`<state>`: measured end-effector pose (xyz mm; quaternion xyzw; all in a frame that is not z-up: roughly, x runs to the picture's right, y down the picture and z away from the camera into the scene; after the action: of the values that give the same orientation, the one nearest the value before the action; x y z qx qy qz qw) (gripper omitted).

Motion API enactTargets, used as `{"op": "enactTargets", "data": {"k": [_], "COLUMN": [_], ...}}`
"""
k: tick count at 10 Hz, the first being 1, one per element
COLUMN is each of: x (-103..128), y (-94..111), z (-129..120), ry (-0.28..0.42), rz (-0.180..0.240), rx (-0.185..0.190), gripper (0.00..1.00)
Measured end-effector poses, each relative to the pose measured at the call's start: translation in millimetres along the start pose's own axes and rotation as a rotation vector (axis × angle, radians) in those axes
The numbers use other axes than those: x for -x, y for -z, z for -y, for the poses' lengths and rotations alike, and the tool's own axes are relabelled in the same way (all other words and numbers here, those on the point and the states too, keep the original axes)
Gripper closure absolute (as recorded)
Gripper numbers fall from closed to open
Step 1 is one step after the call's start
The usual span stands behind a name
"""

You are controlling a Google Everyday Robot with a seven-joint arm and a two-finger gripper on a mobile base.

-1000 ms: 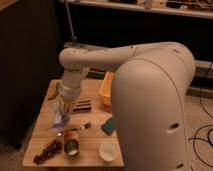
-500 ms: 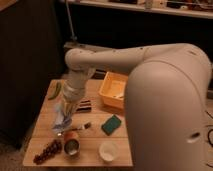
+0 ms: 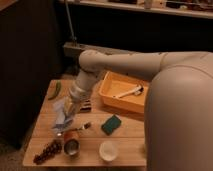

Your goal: Place towel in metal cup

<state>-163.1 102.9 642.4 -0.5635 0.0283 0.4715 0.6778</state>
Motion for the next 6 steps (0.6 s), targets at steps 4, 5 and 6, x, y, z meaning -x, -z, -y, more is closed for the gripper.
{"op": "enactTargets", "data": {"k": [4,5,6], "x": [-19,-35,-42], "y": [-6,-5,-4], "z": [1,8,12], "ry": [0.0,-0.016,-0.026], "rz": [-0.042,-0.063,-0.071], "rx": [-0.017,-0.024,-0.024], "gripper": [1.0,1.0,1.0]}}
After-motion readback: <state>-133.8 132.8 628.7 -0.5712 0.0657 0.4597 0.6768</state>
